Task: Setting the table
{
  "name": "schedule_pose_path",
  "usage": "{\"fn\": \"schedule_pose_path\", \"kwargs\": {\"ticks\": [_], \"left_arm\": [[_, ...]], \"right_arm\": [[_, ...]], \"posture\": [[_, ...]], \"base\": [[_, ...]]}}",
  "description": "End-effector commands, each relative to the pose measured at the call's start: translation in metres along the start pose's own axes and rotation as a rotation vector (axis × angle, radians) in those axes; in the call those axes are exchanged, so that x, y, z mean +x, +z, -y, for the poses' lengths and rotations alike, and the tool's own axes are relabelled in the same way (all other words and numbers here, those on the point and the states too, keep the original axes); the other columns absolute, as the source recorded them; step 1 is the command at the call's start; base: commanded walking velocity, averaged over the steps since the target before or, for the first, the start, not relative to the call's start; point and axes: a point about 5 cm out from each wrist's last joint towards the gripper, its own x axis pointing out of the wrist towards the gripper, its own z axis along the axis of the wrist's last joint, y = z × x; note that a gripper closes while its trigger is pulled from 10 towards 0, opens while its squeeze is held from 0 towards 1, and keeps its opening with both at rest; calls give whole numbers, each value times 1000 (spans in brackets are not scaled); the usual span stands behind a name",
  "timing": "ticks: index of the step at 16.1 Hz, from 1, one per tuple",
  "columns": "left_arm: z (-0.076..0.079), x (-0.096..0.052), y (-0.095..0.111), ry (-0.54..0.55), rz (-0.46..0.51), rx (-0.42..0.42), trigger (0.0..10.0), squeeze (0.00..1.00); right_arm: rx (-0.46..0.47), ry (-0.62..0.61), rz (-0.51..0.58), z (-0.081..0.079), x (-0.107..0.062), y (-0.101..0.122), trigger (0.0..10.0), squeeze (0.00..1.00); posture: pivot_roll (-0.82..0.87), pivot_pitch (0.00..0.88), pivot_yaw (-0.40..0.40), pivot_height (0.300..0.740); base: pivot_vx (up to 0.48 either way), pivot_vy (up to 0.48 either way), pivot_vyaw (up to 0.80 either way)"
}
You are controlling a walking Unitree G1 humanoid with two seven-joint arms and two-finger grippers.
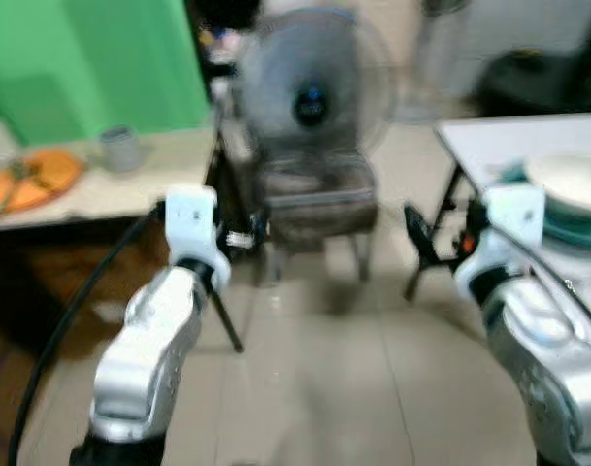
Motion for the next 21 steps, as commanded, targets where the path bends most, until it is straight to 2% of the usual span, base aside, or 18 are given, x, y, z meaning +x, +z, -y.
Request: {"fn": "schedule_pose_path", "kwargs": {"ticks": [1, 3, 9, 13, 15, 16, 18, 21], "left_arm": [[-2, 0, 0, 7, -4, 4, 10000, 1000], [-3, 1, 1, 8, -5, 6, 10000, 1000], [-4, 1, 1, 7, -6, 11, 10000, 1000], [-4, 1, 4, 12, 6, 15, 10000, 1000], [-3, 1, 4, 6, 6, 51, 10000, 784], [-4, 1, 4, 7, 13, 61, 10000, 753], [-4, 1, 5, 5, 26, 60, 10000, 757], [-4, 0, 7, -4, 36, 64, 10000, 769]], "right_arm": [[-4, 11, 15, -3, 1, 4, 10000, 0], [41, 3, 3, -2, 2, 1, 10000, 0], [93, 8, -12, -2, 2, -1, 10000, 0], [94, 63, -9, -9, 3, 1, 10000, 0], [75, 72, -11, -10, 3, 2, 10000, 0], [77, 75, -14, -10, 3, 1, 10000, 0], [78, 81, -13, -10, 3, 1, 10000, 0], [133, 51, -27, -7, 3, -2, 10000, 0]], "posture": [[-14, 0, 87, 740], [-13, 0, 86, 740], [-8, 0, 86, 740], [-7, 0, 87, 740], [-7, 0, 86, 740], [-6, 0, 85, 740], [-5, 0, 84, 740], [0, 0, 82, 740]], "base": [[0, 296, 0], [0, 296, 0], [0, 298, 0], [0, 75, 200], [0, 0, 800], [0, 0, 800], [0, 0, 741], [162, 0, 0]]}}
